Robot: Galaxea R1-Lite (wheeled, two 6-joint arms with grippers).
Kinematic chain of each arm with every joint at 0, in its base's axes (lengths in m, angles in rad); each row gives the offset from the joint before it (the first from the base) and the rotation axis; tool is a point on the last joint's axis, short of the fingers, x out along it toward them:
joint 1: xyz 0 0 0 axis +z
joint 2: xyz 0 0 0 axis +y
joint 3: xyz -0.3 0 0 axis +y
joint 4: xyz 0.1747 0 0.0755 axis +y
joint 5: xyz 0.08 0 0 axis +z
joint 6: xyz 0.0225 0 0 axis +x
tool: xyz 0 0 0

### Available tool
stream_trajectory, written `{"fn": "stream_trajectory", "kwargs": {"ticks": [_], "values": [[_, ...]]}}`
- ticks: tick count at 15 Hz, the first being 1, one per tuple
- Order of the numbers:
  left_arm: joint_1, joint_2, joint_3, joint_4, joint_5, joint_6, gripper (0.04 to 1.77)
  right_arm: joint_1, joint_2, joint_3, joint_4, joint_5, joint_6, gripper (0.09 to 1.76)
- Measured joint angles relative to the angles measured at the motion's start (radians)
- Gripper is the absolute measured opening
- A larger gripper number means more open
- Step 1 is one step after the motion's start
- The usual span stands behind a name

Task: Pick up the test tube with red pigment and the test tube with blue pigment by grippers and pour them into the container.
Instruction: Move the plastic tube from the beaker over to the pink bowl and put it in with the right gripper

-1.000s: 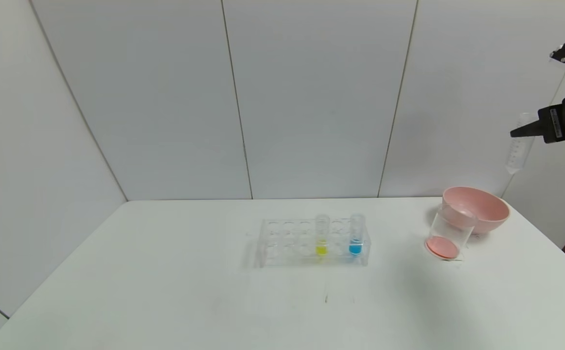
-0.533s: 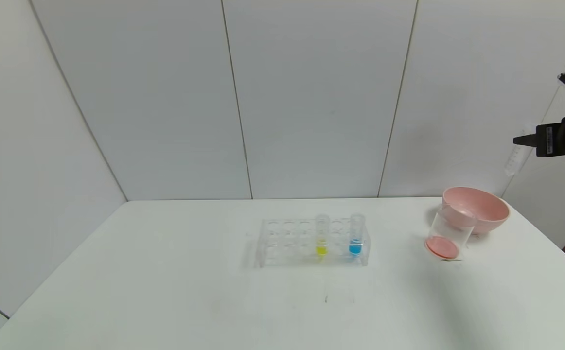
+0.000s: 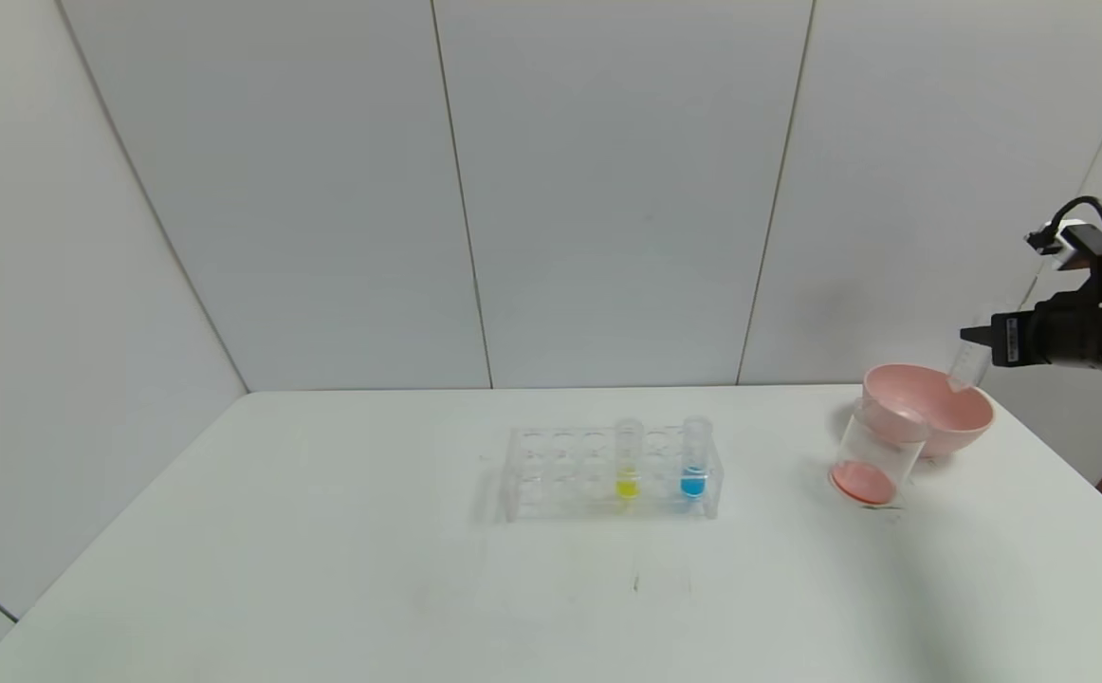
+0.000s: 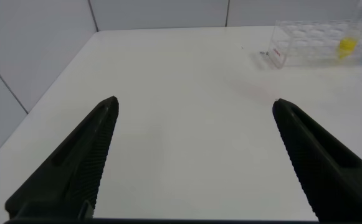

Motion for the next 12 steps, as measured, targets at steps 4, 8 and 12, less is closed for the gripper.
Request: {"fn": "stream_trajectory", "kwargs": {"ticks": [4, 8, 12], "values": [[0.000, 0.000, 0.000, 0.000, 0.000, 0.000, 1.76, 0.001, 0.037, 0.004, -0.004, 0.005, 0.001, 0.50], [0.000, 0.000, 0.000, 0.000, 0.000, 0.000, 1.76, 0.001, 0.052, 0.011, -0.007, 0.005, 0.001, 0.50], [0.000, 0.000, 0.000, -0.001, 0.000, 0.000, 1.76, 0.001, 0.069, 0.046, -0.103, 0.008, 0.003, 0.81]]}}
